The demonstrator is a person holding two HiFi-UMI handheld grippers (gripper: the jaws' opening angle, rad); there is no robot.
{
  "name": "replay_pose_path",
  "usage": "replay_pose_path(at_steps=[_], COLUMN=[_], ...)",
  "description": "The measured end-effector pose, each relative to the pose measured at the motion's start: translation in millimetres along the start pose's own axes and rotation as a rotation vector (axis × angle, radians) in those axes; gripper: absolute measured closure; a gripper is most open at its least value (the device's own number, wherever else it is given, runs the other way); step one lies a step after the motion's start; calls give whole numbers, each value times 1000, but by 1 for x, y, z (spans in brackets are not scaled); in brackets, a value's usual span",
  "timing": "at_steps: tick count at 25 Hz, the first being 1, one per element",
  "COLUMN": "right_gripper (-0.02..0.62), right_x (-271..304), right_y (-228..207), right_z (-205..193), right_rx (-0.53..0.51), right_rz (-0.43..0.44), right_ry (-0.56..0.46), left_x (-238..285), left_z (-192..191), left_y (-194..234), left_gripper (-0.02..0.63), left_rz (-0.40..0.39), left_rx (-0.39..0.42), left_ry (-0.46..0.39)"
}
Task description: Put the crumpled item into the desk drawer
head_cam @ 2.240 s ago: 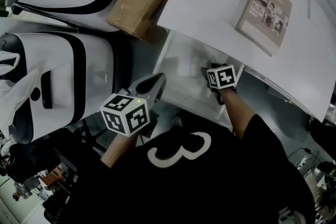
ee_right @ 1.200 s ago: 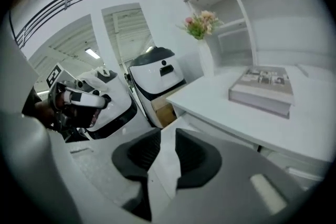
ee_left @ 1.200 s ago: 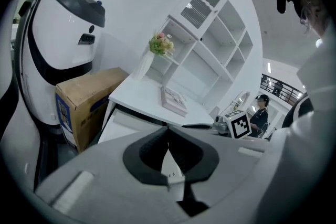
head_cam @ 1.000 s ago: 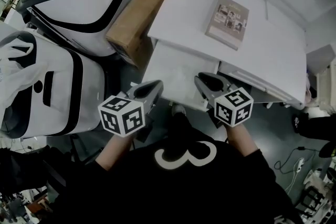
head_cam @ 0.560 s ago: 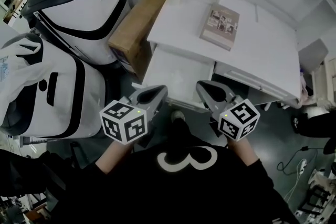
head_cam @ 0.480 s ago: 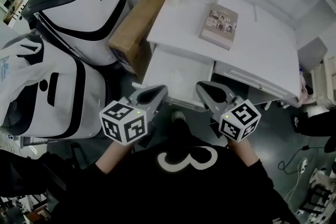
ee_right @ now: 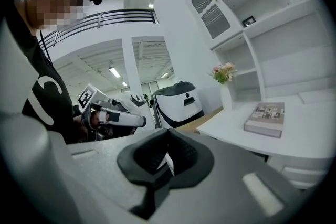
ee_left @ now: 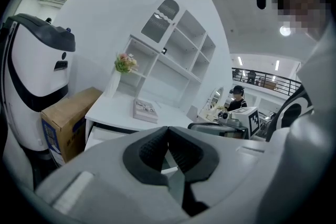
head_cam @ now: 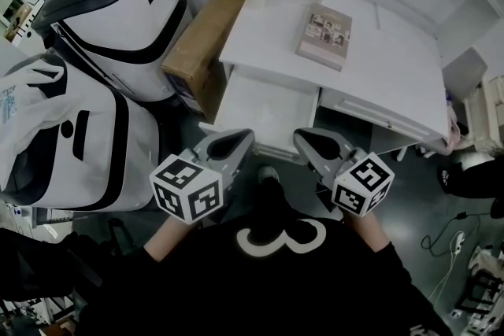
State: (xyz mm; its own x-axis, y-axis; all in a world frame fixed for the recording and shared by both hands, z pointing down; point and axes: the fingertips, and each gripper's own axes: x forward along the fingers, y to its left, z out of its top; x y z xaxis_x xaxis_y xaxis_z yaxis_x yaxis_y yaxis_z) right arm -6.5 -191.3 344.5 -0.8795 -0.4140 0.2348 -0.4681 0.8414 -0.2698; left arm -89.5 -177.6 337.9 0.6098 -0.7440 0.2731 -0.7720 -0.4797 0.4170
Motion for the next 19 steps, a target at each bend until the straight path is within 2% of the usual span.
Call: replay_pose_path(at_steps=[19], right_gripper=[592], right_x=[-1], right_y=[-31], right_z=[-8], right_rx=[12], right_rz=[1], right_ry=[40], left_x=[36], left_z=[3], left_y=[2], left_gripper=[595], left_rz=[-9], left_rx=[0], left_ry=[34])
